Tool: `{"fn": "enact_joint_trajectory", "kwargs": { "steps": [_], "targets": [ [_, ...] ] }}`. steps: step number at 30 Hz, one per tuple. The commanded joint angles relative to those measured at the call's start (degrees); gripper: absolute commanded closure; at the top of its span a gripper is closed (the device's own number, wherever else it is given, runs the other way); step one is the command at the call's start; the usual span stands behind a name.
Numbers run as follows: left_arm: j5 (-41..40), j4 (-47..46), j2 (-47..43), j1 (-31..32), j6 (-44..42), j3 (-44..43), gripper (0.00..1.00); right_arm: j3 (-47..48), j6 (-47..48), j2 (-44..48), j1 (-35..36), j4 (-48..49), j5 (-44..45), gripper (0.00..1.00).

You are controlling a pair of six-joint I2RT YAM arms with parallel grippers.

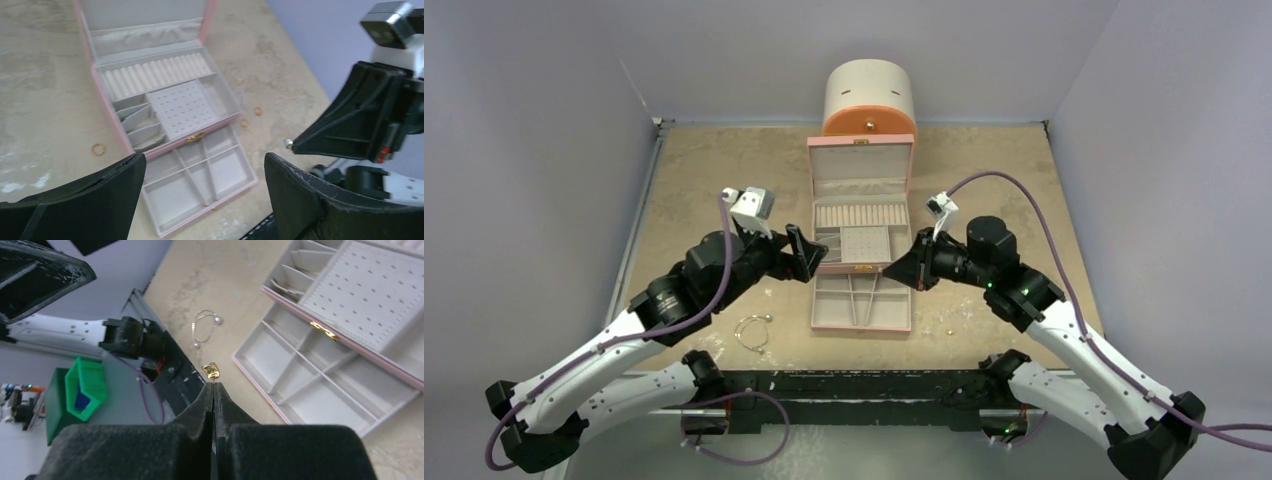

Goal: Organize the mixed jewelry
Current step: Pick up the jewelry from the center of the board.

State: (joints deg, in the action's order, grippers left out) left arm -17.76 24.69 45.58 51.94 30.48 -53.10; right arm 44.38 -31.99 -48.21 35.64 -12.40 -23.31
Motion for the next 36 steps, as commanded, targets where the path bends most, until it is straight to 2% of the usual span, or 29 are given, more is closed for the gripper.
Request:
{"fn": "enact_joint_trajectory", "kwargs": {
  "steps": [1,8,15,21,24,27,36],
  "targets": [
    [10.18,-10.65,-4.08,0.32,4.95,2.81,0.12,2.80,-1.45,1.26,0.28,8.40,-10.42,1.00],
    [19.19,-18.77,-5.37,0.33,7.11,5.54,0.11,2.14,-9.07,1.10,0.31,19.97,-16.88,1.00],
    [29.88,-26.85,-2.67,0.33,7.32,6.33,0.10,0.86,-19.29,-0.40,0.72,30.35,-19.84,1.00],
    [34.87,-31.91,-1.01,0.35,7.31,6.62,0.11,-1.26,-28.64,-2.71,1.32,40.09,-22.23,1.00],
    [36.78,-33.50,-0.03,0.35,7.41,6.08,0.14,-1.96,-32.24,-3.15,2.24,44.72,-22.65,1.00],
    [38.12,-34.89,0.91,0.36,7.98,5.62,0.17,-1.57,-32.75,-3.83,3.05,44.82,-22.76,1.00],
    [40.60,-38.57,1.17,0.33,10.09,5.85,0.33,-5.43,-37.87,-4.55,3.82,54.42,-24.52,1.00]
  ]
}}
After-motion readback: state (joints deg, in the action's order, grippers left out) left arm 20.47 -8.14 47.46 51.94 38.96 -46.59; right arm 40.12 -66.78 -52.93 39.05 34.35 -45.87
